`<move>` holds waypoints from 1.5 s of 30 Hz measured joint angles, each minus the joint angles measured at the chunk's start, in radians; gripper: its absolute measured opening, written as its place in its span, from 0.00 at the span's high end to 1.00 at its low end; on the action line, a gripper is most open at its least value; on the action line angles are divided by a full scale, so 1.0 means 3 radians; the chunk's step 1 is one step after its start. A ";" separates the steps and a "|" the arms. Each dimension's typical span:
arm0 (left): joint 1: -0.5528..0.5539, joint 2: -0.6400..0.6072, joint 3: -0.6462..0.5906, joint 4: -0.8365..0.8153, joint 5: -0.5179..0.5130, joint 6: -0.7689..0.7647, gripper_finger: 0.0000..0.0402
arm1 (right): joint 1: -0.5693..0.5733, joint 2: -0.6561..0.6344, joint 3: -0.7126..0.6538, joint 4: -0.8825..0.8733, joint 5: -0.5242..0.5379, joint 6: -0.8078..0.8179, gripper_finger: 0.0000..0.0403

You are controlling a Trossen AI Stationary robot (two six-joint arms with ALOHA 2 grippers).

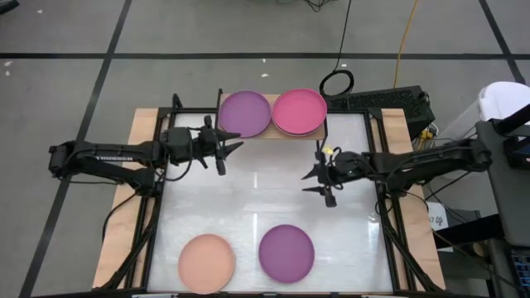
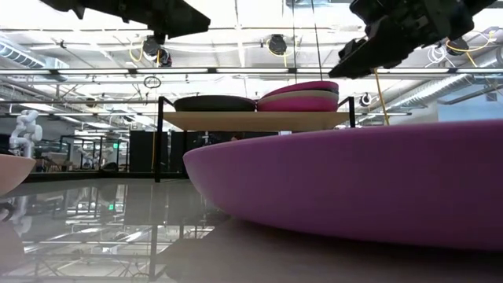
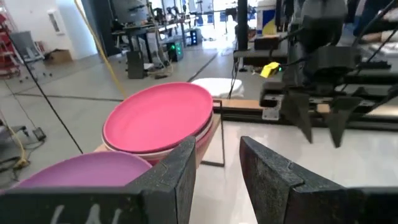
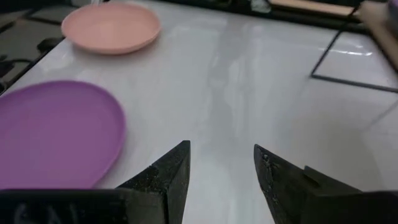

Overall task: Place and stack plates onto a shelf
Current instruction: Stack the purple plate on top of the purple plate on the shelf

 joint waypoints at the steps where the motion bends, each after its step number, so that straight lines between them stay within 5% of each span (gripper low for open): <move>1: 0.0000 0.0004 0.0000 0.0000 -0.0013 0.0038 0.67 | 0.0030 0.0039 0.0009 0.0002 0.0000 0.0007 0.61; 17: 0.0036 -0.0113 0.0001 0.0602 -0.0273 -0.0346 0.67 | 0.0434 0.0698 0.0402 -0.0451 0.0004 0.0122 0.61; 27: -0.0022 -0.0407 0.0001 0.0184 -0.0324 0.0506 0.67 | 0.0603 0.1092 0.0485 -0.0575 -0.0176 0.0242 0.61; 45: -0.0031 -0.0422 0.0001 -0.0015 -0.0317 0.0522 0.67 | 0.0781 0.1887 0.1055 -0.0506 -0.0525 0.0550 0.61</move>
